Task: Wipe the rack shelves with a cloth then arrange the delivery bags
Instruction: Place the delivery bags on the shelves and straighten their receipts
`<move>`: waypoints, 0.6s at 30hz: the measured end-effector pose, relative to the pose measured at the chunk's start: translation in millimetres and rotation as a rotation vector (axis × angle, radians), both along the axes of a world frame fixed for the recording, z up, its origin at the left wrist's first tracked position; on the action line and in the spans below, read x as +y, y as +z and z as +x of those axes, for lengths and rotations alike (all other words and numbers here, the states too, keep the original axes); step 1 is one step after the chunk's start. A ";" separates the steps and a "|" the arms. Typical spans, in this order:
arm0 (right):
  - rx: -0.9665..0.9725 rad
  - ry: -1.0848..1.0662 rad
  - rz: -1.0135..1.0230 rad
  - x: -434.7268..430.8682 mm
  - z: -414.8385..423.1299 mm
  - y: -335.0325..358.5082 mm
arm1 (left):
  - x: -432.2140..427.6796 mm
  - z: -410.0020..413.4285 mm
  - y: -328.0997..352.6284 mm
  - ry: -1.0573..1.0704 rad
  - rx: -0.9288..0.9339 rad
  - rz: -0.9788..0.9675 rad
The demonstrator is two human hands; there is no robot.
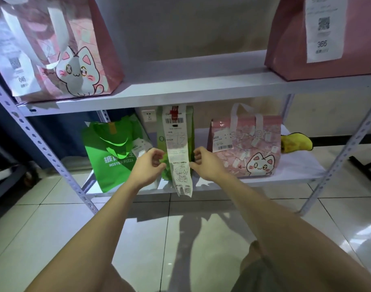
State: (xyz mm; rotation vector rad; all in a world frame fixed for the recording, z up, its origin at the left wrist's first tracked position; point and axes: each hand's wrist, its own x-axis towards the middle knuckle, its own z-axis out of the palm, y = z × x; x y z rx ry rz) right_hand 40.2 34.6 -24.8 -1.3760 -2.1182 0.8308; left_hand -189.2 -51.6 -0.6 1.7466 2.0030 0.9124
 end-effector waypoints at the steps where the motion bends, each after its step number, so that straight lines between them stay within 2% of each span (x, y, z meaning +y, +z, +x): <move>1: 0.001 -0.018 0.004 1.5 -6.2 -1.1 | 1.0 -1.6 -4.1 -0.003 -0.018 -0.008; 5: -0.025 -0.082 0.005 6.6 -27.0 -4.9 | 5.9 -7.7 -13.1 -0.029 -0.090 -0.042; 11: 0.008 -0.179 0.036 13.5 -36.0 -5.4 | 3.6 -15.7 -27.3 0.009 -0.076 -0.059; 18: 0.011 -0.163 -0.004 9.4 -21.4 -8.4 | 14.7 -6.2 -28.9 -0.042 -0.106 -0.055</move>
